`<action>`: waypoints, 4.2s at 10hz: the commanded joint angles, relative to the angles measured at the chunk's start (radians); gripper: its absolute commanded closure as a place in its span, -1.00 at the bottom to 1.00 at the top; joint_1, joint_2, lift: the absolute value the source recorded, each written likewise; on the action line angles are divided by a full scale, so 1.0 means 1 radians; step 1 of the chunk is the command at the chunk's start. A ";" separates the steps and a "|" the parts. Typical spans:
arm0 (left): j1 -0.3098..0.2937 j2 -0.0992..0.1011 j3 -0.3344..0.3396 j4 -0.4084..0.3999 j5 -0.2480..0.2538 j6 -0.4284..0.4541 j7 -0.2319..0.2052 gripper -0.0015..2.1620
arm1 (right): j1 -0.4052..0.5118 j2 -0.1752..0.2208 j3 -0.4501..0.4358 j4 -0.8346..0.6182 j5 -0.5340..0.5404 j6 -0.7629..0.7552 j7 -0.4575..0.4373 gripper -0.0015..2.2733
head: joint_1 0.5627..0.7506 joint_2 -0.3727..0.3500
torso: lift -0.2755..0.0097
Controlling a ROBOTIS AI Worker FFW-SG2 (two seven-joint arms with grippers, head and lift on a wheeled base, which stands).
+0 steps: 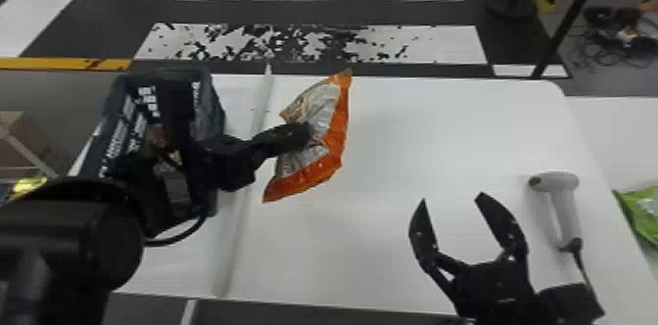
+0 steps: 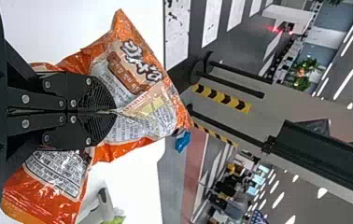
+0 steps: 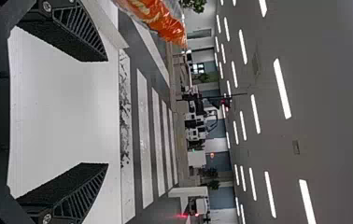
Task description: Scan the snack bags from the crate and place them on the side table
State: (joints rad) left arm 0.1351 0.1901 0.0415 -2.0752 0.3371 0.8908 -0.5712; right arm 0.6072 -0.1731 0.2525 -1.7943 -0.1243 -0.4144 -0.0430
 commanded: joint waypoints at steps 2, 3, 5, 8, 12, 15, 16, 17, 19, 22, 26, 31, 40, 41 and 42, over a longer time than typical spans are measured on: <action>-0.023 -0.034 -0.180 0.150 -0.076 -0.128 0.042 0.98 | 0.003 -0.002 -0.007 -0.007 -0.005 -0.004 -0.001 -0.93 | 0.41 -0.08 | 0.36; -0.032 -0.049 -0.229 0.201 -0.092 -0.167 0.048 0.98 | 0.005 -0.002 -0.012 -0.007 -0.008 -0.007 -0.003 -0.93 | 0.41 -0.19 | 0.36; -0.042 -0.063 -0.313 0.284 -0.127 -0.266 0.080 0.87 | 0.011 -0.002 -0.016 -0.007 -0.009 -0.019 -0.006 -0.93 | 0.41 -0.36 | 0.36; -0.035 -0.061 -0.347 0.322 -0.151 -0.345 0.122 -1.00 | 0.013 -0.002 -0.019 -0.007 -0.014 -0.031 -0.008 -0.93 | 0.41 -0.54 | 0.36; 0.000 -0.054 -0.307 0.276 -0.153 -0.410 0.139 -0.98 | 0.019 0.000 -0.021 -0.007 -0.014 -0.037 -0.008 -0.93 | 0.41 -0.52 | 0.36; 0.121 -0.040 -0.229 0.141 -0.179 -0.572 0.202 -0.98 | 0.019 0.000 -0.022 -0.007 -0.015 -0.040 -0.008 -0.93 | 0.41 -0.43 | 0.36; 0.161 -0.038 -0.189 0.098 -0.181 -0.597 0.209 -0.98 | 0.017 0.000 -0.022 -0.007 -0.015 -0.040 -0.008 -0.93 | 0.41 -0.35 | 0.36; 0.202 -0.034 -0.157 0.061 -0.181 -0.637 0.229 -0.98 | 0.017 0.000 -0.022 -0.007 -0.014 -0.040 -0.008 -0.93 | 0.41 -0.27 | 0.36; 0.267 -0.021 -0.106 0.037 -0.181 -0.760 0.317 -0.97 | 0.013 0.001 -0.021 -0.007 -0.015 -0.040 -0.008 -0.93 | 0.41 -0.14 | 0.36; 0.351 -0.020 -0.038 0.038 -0.178 -0.901 0.393 -0.97 | -0.001 0.000 -0.010 -0.007 -0.017 -0.037 0.000 -0.76 | 0.41 0.14 | 0.36; 0.437 -0.024 0.049 0.040 -0.132 -0.990 0.415 -0.96 | -0.055 0.000 0.028 -0.008 0.011 0.101 0.054 0.78 | 0.41 0.46 | 0.36; 0.445 -0.020 0.101 0.060 -0.075 -0.993 0.406 -0.96 | -0.176 0.003 0.053 -0.022 0.089 0.432 0.065 0.98 | 0.41 0.79 | 0.36; 0.442 -0.017 0.104 0.083 -0.053 -0.999 0.390 -0.93 | -0.322 0.010 0.088 0.161 0.118 0.536 0.091 0.98 | 0.41 0.80 | 0.36; 0.440 -0.017 0.101 0.083 -0.052 -0.999 0.390 -0.92 | -0.293 0.004 0.080 0.052 0.120 0.579 0.095 0.98 | 0.41 0.80 | 0.36; 0.440 -0.017 0.098 0.083 -0.052 -0.999 0.390 -0.92 | -0.279 0.004 0.088 -0.005 0.124 0.613 0.112 0.98 | 0.41 0.80 | 0.36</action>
State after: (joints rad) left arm 0.5754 0.1733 0.1410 -1.9926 0.2852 -0.1079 -0.1810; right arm 0.3195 -0.1682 0.3379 -1.7636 -0.0017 0.1801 0.0699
